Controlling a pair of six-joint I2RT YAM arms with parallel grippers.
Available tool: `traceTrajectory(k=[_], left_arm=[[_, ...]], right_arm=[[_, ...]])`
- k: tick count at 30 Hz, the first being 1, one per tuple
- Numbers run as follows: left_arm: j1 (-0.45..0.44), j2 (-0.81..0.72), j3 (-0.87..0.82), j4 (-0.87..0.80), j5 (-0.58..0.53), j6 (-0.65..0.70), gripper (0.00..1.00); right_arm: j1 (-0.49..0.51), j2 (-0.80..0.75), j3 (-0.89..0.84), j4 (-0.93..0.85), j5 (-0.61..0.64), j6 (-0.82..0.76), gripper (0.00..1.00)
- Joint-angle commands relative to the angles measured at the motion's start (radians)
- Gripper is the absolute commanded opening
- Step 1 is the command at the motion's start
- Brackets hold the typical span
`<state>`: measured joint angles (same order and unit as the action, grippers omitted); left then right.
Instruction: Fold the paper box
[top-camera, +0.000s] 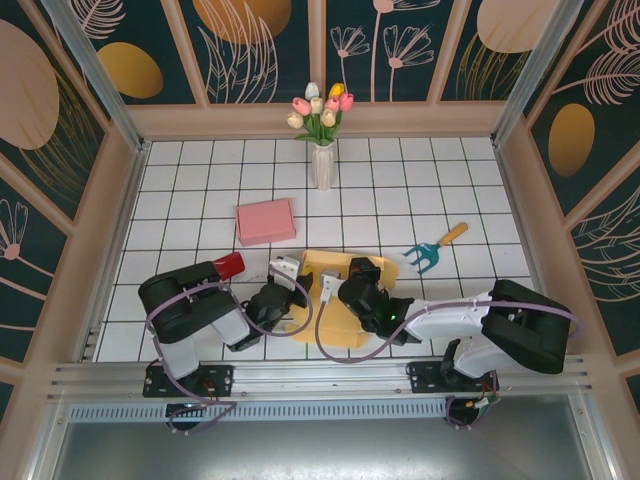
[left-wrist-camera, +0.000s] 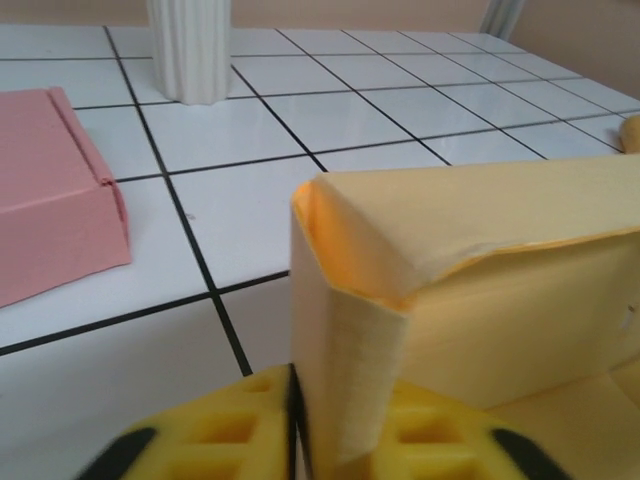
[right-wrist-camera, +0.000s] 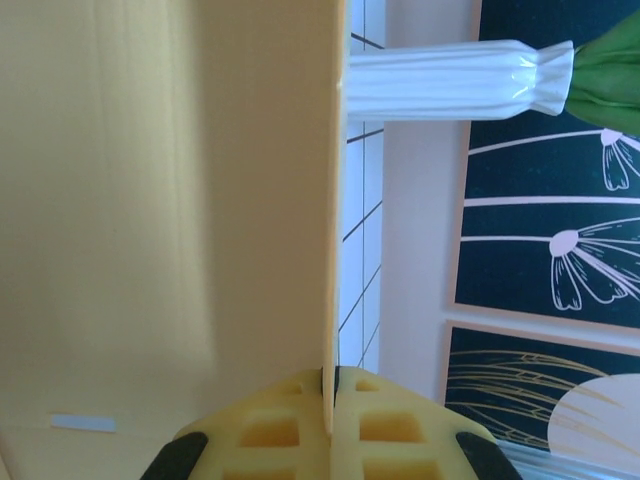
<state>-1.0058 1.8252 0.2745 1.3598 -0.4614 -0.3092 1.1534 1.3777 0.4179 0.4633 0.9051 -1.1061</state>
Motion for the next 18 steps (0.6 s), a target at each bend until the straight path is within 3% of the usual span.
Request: traceTrajectory(k=[1,2,6,13,15,18], left_arm=[[-0.002,0.03,0.035,0.055,-0.098,0.013,0.06],[-0.003,0.035,0.042,0.043,-0.123,0.01,0.01],[-0.021,0.056,0.077,-0.026,-0.283,-0.003,0.0],[-0.021,0.069,0.065,0.011,-0.259,0.027,0.0],[-0.022,0.073,0.066,0.019,-0.256,0.042,0.0],[-0.022,0.082,0.06,0.04,-0.262,0.055,0.0]], right_arm=[[0.022,0.017,-0.021,-0.107,-0.026,0.081,0.0],[0.022,0.016,-0.019,-0.114,-0.026,0.088,0.0],[0.022,0.011,-0.006,-0.136,-0.014,0.12,0.0],[0.022,-0.009,0.013,-0.155,-0.054,0.195,0.0],[0.019,-0.033,0.016,-0.165,-0.101,0.23,0.09],[0.01,-0.074,0.022,-0.178,-0.159,0.265,0.12]])
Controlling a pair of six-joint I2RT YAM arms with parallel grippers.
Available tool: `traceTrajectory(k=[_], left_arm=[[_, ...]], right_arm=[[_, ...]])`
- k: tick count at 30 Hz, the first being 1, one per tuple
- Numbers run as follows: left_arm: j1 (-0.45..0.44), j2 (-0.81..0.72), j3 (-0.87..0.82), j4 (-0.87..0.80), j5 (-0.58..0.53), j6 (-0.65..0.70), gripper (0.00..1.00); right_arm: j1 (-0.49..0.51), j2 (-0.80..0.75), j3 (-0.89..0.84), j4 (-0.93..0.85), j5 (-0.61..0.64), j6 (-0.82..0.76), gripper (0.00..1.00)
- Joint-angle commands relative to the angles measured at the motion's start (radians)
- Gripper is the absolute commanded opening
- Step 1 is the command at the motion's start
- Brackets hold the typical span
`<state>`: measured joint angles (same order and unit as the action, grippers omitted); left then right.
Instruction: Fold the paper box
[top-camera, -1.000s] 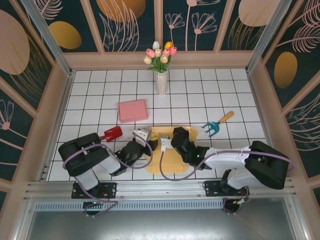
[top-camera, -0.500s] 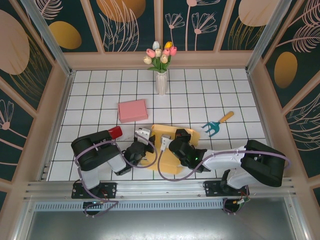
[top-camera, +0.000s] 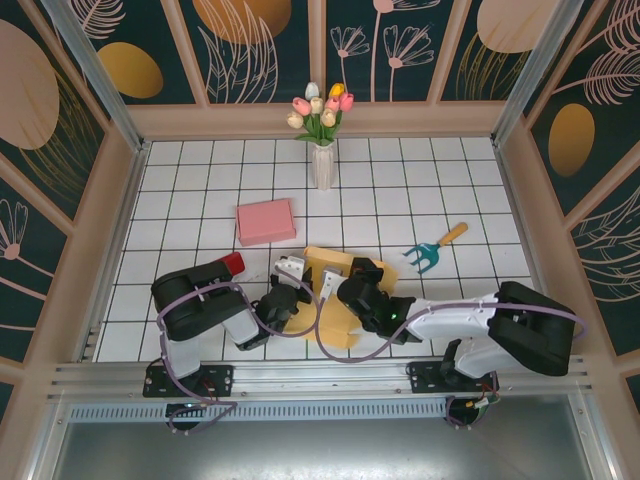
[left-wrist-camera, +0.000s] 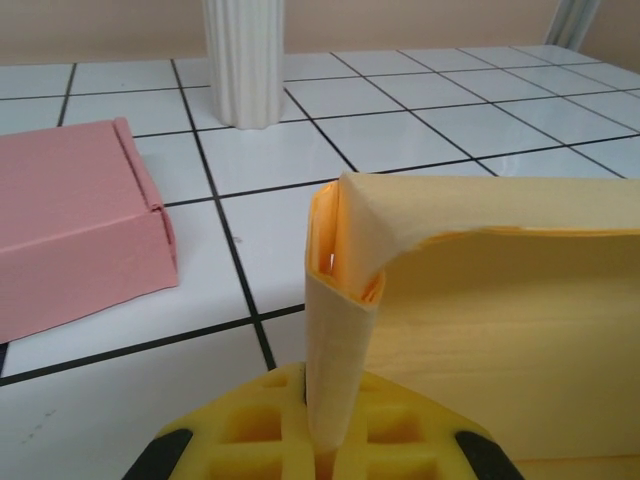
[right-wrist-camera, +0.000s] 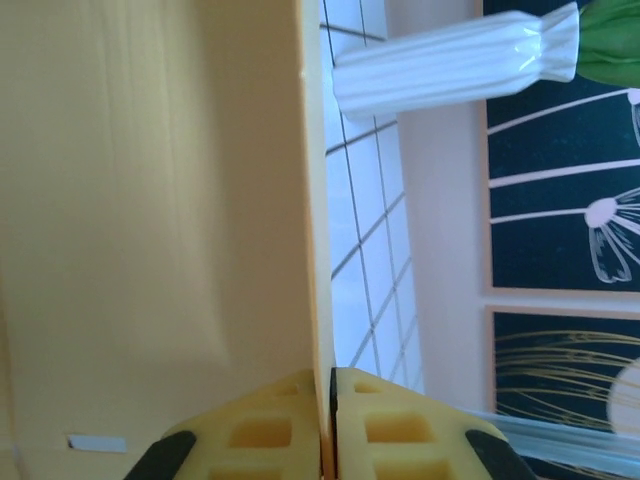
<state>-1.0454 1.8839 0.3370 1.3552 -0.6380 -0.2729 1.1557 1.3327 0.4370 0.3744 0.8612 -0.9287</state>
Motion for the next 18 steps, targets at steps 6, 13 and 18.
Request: traceTrajectory(k=[6,13,18], left_arm=[[0.018,0.034,-0.02,0.082,-0.078,0.04,0.0],[0.018,0.052,-0.029,0.112,-0.079,0.048,0.0],[0.019,0.063,-0.042,0.148,-0.064,0.046,0.0]], right_arm=[[0.001,-0.118,0.028,-0.182,-0.187,0.154,0.26],[0.006,-0.262,0.055,-0.335,-0.218,0.293,0.32],[0.009,-0.405,0.082,-0.394,-0.219,0.465,0.36]])
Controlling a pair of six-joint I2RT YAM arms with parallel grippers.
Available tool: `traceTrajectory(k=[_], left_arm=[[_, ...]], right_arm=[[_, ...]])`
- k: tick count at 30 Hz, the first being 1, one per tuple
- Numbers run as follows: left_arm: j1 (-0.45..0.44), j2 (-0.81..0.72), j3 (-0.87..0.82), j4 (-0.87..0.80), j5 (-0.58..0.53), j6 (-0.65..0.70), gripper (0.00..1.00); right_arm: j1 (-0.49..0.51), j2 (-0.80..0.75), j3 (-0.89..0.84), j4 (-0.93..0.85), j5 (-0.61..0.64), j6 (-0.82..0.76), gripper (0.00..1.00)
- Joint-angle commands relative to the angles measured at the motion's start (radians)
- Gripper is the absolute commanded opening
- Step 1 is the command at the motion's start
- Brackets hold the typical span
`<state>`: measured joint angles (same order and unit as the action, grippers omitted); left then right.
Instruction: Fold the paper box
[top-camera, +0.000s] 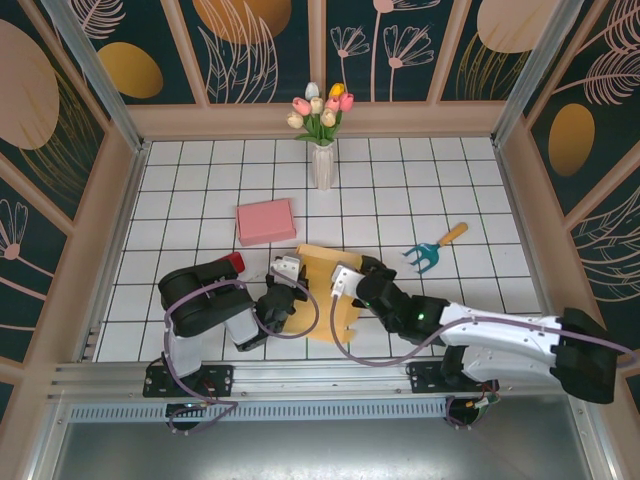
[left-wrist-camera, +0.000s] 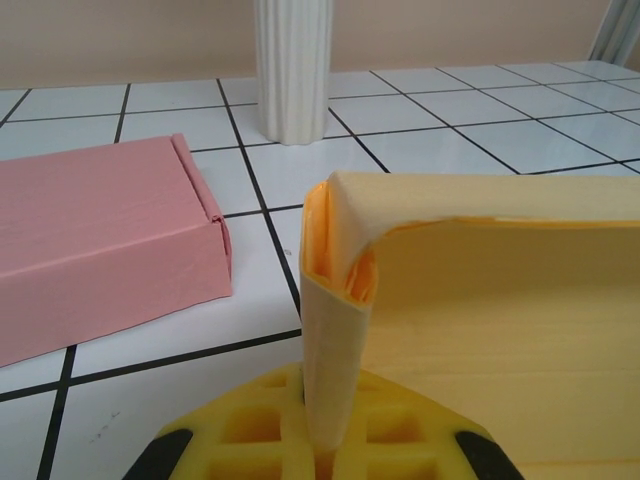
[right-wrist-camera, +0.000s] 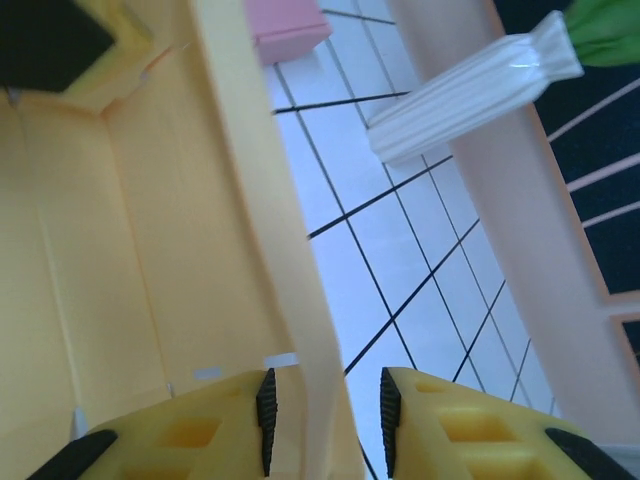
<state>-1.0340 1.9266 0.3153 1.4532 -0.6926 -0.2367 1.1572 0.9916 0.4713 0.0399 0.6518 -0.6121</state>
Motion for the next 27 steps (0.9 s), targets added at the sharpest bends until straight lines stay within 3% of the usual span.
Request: traceTrajectory(k=[1,4,7,10,15,21,27], left_arm=[[0.006,0.023,-0.027,0.066,-0.003,0.01,0.0],[0.006,0.026,-0.048,0.109,0.02,0.011,0.0],[0.006,0.026,-0.069,0.147,0.047,0.013,0.0],[0.006,0.032,-0.086,0.186,0.083,0.019,0.0],[0.007,0.033,-0.099,0.221,0.135,0.055,0.0],[0.006,0.06,-0.108,0.29,0.216,0.116,0.0],[0.006,0.08,-0.115,0.322,0.308,0.129,0.0]], right_arm=[[0.007,-0.089,0.058,-0.071,0.0,0.193,0.36],[0.006,-0.14,0.075,-0.08,0.064,0.364,0.37],[-0.031,-0.154,0.142,-0.195,0.153,0.713,0.39],[-0.095,-0.13,0.215,-0.312,0.056,0.92,0.39],[-0.097,-0.025,0.22,-0.171,-0.083,0.91,0.38],[-0.105,0.187,0.253,-0.004,-0.258,0.764,0.36],[-0.164,0.295,0.252,0.133,-0.454,0.694,0.36]])
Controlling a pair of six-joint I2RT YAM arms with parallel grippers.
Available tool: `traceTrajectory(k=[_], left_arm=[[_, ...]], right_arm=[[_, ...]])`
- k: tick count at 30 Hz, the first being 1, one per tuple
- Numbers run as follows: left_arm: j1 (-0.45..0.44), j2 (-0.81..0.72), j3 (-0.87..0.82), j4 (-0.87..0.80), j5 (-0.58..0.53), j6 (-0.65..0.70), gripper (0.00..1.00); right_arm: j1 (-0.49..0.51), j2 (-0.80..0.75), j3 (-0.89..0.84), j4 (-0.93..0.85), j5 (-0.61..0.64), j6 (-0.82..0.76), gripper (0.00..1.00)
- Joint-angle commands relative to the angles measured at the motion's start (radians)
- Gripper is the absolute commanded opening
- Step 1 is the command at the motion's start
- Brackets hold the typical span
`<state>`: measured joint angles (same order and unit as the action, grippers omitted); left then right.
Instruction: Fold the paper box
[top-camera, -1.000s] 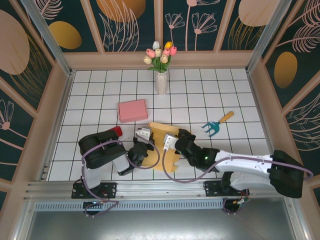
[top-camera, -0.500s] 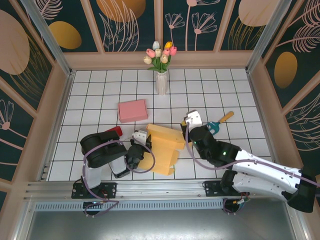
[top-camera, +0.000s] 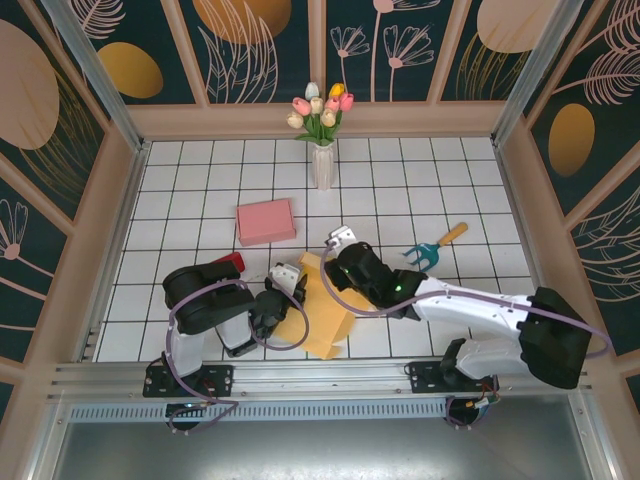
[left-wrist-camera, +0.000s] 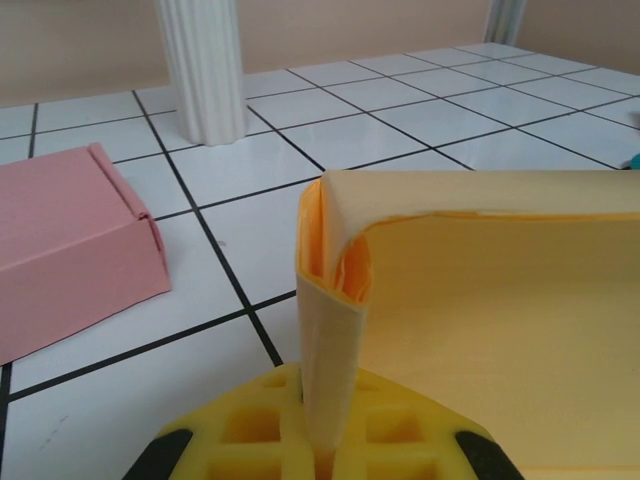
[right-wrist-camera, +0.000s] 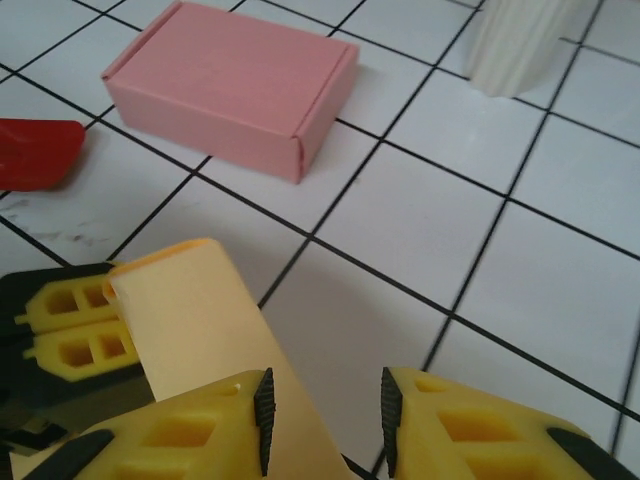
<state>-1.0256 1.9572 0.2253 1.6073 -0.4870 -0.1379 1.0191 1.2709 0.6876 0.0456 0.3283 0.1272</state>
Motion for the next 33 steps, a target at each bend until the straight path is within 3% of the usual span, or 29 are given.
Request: traceTrajectory(k=[1,11,29,33], left_arm=[[-0.002,0.053,-0.025,0.172,0.108,0.031,0.0],[-0.001,0.071,-0.006,0.169,0.118,0.032,0.0],[-0.002,0.071,-0.009,0.172,0.135,0.035,0.0],[-0.002,0.083,-0.015,0.184,0.121,0.037,0.06]], right_arm=[[-0.033,0.027,0.035,0.144,-0.152,-0.051,0.36],[-0.04,0.14,0.055,0.202,-0.196,-0.096,0.35],[-0.041,0.237,-0.065,0.243,-0.193,-0.157,0.34],[-0.049,0.208,-0.095,0.248,-0.2,-0.16,0.34]])
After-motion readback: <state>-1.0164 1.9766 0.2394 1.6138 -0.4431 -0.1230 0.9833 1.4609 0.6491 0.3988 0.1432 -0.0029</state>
